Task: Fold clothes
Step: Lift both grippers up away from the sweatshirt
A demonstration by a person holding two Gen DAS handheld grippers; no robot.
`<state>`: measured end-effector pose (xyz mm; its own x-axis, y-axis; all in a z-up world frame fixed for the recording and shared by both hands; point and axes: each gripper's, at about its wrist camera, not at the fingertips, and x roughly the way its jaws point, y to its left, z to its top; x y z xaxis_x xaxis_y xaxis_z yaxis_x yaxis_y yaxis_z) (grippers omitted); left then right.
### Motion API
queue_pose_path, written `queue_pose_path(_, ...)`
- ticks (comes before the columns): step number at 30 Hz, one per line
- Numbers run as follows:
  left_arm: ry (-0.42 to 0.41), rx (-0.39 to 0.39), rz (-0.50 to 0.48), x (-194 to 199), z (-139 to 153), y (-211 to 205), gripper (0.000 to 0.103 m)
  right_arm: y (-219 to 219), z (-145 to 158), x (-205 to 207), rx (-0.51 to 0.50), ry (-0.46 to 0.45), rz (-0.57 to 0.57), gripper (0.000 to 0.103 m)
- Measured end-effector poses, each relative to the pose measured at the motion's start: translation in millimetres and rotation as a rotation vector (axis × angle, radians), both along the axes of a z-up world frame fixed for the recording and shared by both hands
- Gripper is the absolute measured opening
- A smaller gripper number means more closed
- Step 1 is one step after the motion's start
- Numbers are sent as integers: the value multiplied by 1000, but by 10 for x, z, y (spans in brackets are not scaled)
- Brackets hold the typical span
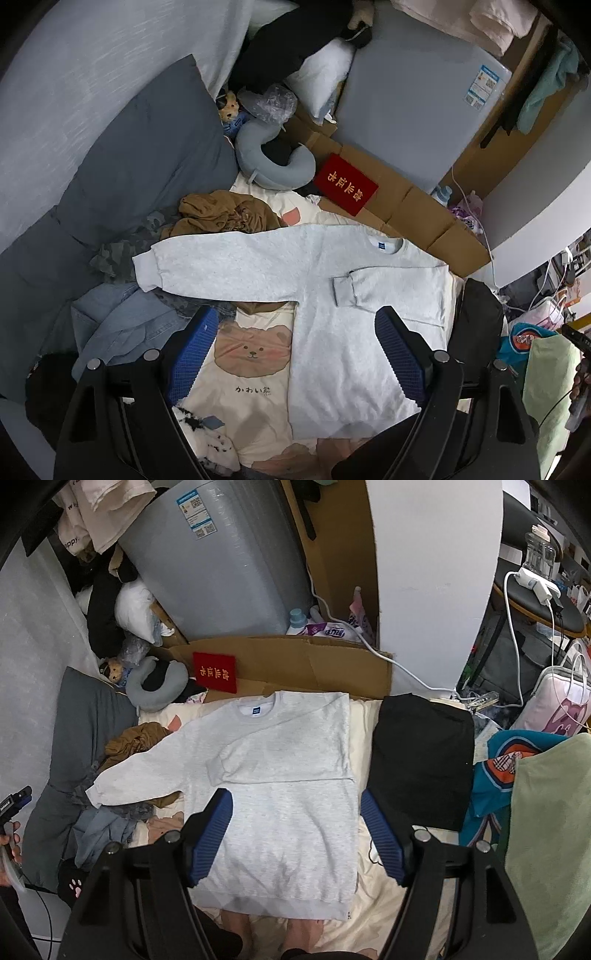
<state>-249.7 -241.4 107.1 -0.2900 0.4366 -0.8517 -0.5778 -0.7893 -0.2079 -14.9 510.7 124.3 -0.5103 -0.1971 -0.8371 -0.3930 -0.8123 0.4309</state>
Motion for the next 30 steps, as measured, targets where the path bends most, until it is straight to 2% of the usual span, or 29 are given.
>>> queue_pose_path(8,-23,25,-12,-137,-182,-197,87,-188,-210,-82,-64,18,-23,70)
queue_pose_path(21,-38,59,23,-481,-573,-441,87,-756,-505,-465,-67,8,27,70)
queue_pose_path(30,-44,79,131,-893,-1042,-778,87,-1092,-932,-778,-111,6,32,70)
